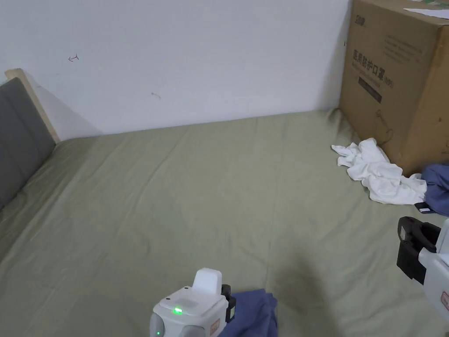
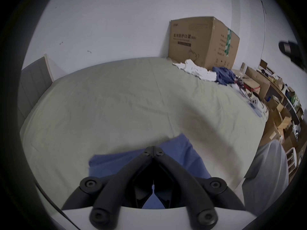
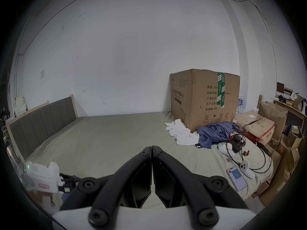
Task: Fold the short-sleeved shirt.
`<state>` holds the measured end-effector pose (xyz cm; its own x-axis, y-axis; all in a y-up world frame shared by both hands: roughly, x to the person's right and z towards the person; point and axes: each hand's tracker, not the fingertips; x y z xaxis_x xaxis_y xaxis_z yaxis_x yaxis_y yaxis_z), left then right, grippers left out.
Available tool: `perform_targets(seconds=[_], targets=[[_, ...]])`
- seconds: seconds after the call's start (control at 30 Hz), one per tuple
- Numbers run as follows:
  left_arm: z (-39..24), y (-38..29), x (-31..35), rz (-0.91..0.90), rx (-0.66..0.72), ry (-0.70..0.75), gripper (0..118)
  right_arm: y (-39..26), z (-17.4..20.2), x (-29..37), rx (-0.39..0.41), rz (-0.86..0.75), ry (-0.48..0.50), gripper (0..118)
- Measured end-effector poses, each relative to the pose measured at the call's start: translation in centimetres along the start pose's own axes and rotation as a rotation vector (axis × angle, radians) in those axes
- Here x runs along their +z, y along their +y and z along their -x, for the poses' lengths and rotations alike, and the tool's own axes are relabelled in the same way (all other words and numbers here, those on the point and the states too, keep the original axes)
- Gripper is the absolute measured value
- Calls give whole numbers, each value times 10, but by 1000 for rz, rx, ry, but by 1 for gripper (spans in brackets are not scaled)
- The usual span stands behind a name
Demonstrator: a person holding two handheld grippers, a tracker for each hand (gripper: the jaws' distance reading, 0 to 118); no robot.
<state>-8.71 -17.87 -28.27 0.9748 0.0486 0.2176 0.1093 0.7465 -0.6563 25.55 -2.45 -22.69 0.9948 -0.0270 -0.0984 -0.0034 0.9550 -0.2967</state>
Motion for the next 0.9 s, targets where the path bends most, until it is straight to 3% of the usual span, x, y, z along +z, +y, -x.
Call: perform_targets(seconds=[0.17, 0.33, 0.53, 0.9], targets=[[-33, -32, -21, 104, -36, -72, 0, 0, -6, 4, -8, 3, -19, 0], [-82, -62, -33, 142, -183, -94, 0, -1, -13, 9, -6, 6, -42, 0], [-77, -51, -34, 144, -15, -123, 0, -1, -16, 10, -9, 11, -56, 0], [-10, 41, 84, -341, 23, -33, 0, 14, 9, 10, -2, -65, -30, 0]])
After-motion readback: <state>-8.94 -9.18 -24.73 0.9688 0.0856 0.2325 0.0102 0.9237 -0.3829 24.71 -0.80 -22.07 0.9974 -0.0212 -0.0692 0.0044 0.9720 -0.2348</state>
